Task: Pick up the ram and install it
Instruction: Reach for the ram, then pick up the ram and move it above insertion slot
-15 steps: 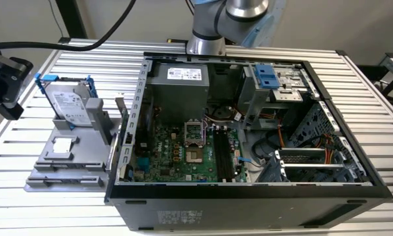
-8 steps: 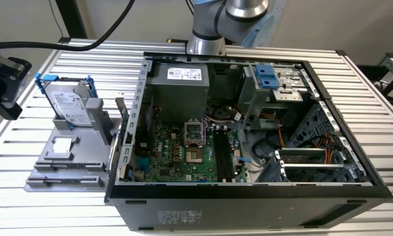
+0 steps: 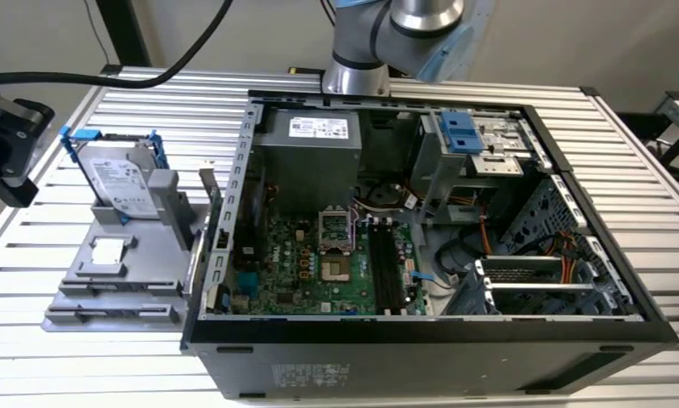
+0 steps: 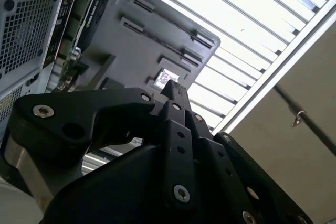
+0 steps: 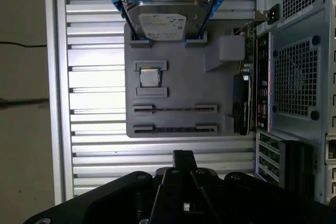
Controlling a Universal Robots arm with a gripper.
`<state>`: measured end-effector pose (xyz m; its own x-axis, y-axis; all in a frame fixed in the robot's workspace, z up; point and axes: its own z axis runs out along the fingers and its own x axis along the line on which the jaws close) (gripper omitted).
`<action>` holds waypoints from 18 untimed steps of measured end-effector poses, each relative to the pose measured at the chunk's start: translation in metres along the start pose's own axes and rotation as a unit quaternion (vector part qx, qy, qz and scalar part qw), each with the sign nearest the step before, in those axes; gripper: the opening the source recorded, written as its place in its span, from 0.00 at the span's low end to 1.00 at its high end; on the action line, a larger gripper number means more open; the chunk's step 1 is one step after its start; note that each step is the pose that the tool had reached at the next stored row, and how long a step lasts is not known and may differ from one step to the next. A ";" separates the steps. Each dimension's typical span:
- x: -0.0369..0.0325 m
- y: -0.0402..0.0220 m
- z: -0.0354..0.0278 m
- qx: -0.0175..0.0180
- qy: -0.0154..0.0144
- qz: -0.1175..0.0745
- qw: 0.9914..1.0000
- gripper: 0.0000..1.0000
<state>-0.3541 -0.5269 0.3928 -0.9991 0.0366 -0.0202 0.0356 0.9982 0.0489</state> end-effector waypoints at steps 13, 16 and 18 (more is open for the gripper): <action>0.0000 0.0000 0.0000 -0.002 0.005 -0.108 0.994 0.00; 0.0000 0.0000 0.0000 -0.003 0.007 -0.135 0.991 0.00; 0.0000 0.0000 0.0000 -0.003 0.007 -0.153 0.988 0.00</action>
<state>-0.3541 -0.5269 0.3928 -0.9630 -0.2686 -0.0202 -0.2693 0.9618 0.0487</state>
